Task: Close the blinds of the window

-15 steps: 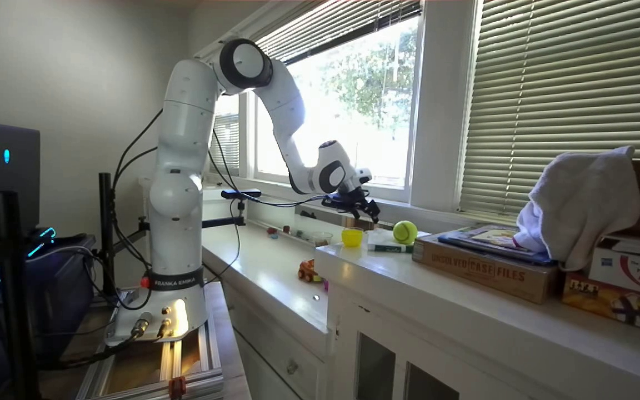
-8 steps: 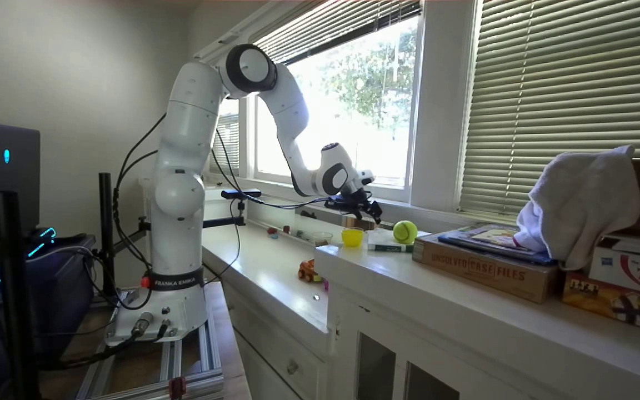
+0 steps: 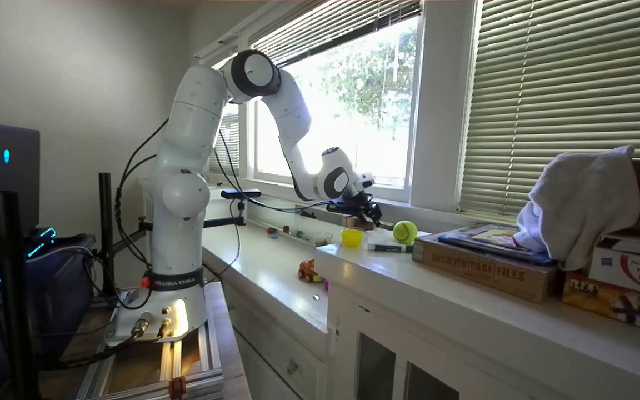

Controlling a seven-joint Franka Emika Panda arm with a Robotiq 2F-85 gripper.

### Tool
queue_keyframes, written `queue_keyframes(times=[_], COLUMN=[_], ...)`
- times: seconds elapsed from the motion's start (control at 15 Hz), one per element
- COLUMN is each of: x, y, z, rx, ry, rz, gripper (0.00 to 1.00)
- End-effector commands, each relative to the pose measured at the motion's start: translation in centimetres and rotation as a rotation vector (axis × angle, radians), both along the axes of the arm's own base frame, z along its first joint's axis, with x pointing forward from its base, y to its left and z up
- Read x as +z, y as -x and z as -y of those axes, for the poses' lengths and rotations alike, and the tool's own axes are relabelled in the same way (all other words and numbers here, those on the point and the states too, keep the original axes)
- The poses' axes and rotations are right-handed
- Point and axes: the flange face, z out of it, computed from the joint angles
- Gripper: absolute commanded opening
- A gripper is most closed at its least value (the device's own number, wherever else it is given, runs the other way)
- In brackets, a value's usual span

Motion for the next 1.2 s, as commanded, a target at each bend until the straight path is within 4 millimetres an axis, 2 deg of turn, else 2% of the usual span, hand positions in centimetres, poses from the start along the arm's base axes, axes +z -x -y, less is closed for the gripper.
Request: queue_keyframes(times=[0.0,0.33,0.4,0.87,1.13], x=[-0.2,-0.5,-0.5,-0.2,2.5], y=[-0.8,-0.8,-0.8,-0.7,0.1], z=[-0.6,-1.3,-1.4,-2.0,-3.3], rx=[0.006,0.015,0.017,0.022,0.026], ry=[-0.001,0.006,0.007,0.015,0.005], rz=[0.030,0.033,0.033,0.027,0.021], gripper=[0.39,0.04,0.01,0.00,0.00])
